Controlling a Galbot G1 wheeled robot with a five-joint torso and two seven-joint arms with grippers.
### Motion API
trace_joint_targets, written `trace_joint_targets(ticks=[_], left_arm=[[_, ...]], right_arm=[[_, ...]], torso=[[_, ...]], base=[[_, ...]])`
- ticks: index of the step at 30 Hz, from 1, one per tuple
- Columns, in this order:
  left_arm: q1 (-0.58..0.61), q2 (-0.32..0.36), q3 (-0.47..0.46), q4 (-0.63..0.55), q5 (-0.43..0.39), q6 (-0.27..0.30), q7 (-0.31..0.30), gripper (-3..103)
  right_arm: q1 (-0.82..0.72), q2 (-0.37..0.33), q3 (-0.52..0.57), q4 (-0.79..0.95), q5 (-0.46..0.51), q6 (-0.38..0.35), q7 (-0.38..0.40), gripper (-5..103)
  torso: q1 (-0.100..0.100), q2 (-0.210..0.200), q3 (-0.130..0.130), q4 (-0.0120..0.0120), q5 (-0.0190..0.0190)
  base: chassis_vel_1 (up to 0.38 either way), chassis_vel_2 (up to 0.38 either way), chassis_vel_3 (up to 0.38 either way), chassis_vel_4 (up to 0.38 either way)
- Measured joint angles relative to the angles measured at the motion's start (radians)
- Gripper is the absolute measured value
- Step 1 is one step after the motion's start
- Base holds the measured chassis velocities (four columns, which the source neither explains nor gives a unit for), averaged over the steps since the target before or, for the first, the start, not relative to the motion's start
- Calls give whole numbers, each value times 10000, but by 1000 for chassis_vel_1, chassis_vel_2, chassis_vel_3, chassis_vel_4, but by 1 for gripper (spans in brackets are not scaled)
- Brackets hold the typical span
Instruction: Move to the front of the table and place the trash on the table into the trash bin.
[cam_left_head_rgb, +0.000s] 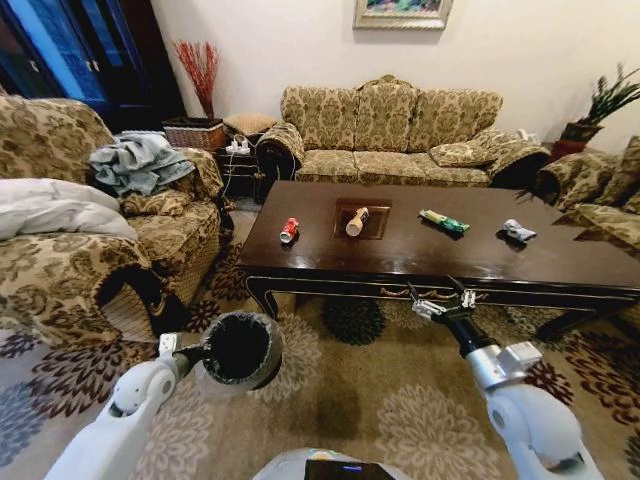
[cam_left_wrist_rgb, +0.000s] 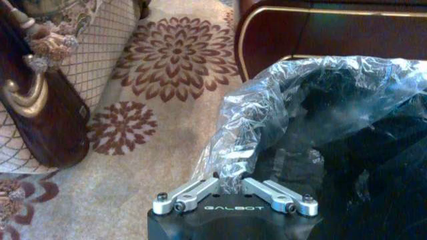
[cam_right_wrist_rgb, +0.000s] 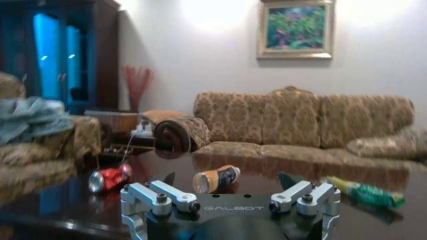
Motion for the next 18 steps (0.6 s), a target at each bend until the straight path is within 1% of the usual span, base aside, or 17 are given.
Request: trace_joint_targets(ticks=[1, 2, 4, 5, 6, 7, 8, 9, 11, 12, 15, 17, 18], left_arm=[[-156, 104, 191, 37, 5, 0, 67, 0], [-324, 204, 408, 89, 22, 0, 186, 0], [-346, 221, 446, 94, 31, 0, 225, 0], [-323, 215, 478, 92, 65, -1, 312, 0], [-283, 193, 452, 90, 94, -2, 306, 0], [-283, 193, 452, 90, 94, -2, 306, 0], [-217, 151, 376, 84, 160, -2, 303, 0], [-113, 91, 244, 67, 256, -1, 282, 0], [26, 17, 44, -26, 347, 0, 277, 0], [26, 17, 44, -26, 347, 0, 277, 0], [257, -240, -191, -278, 484, -1, 254, 0], [284, -285, -201, -325, 499, -1, 244, 0], [385, -459, -209, -497, 565, -1, 130, 0]], right_arm=[[155, -124, -93, -32, 339, -151, 367, 100], [465, -321, -309, -152, 810, -334, 894, 100], [586, -414, -415, -209, 936, -385, 1045, 100], [1370, -715, -1098, -651, 1311, -581, 1638, 100], [1815, -823, -1456, -910, 1396, -627, 1840, 100], [1815, -823, -1456, -910, 1396, -627, 1840, 100], [2354, -923, -1903, -1226, 1458, -650, 2047, 100], [3064, -1025, -2481, -1645, 1492, -648, 2235, 100], [3864, -1147, -3159, -2121, 1571, -554, 2336, 100], [3864, -1147, -3159, -2121, 1571, -554, 2336, 100], [5297, -1396, -4425, -2984, 2061, -342, 2313, 100], [5467, -1400, -4567, -3072, 2129, -337, 2313, 100], [6338, -1368, -5209, -3474, 2357, -335, 2359, 100]], torso=[[-1, 1, -2, -3, 1], [-3, 2, -3, -12, -5], [-3, 2, -3, -16, -6], [-3, 1, -2, -17, -7], [-1, 1, -1, -17, -4], [-1, 1, -1, -17, -4], [0, 1, 0, -11, 3], [1, 1, 1, -4, 0], [1, 1, 0, 0, -2], [1, 1, 0, 0, -2], [0, 1, 0, -5, -5], [0, 1, 0, -6, -5], [0, 1, 1, -8, -3]], base=[[0, 0, 0, 0], [0, 0, 0, 0], [0, 0, 0, 0], [0, 0, 0, 0], [0, 0, 0, 0], [0, 0, 0, 0], [0, 0, 0, 0], [0, 0, 0, 0], [0, 0, 0, 0], [0, 0, 0, 0], [0, 0, 0, 0], [0, 0, 0, 0], [0, 0, 0, 0]])
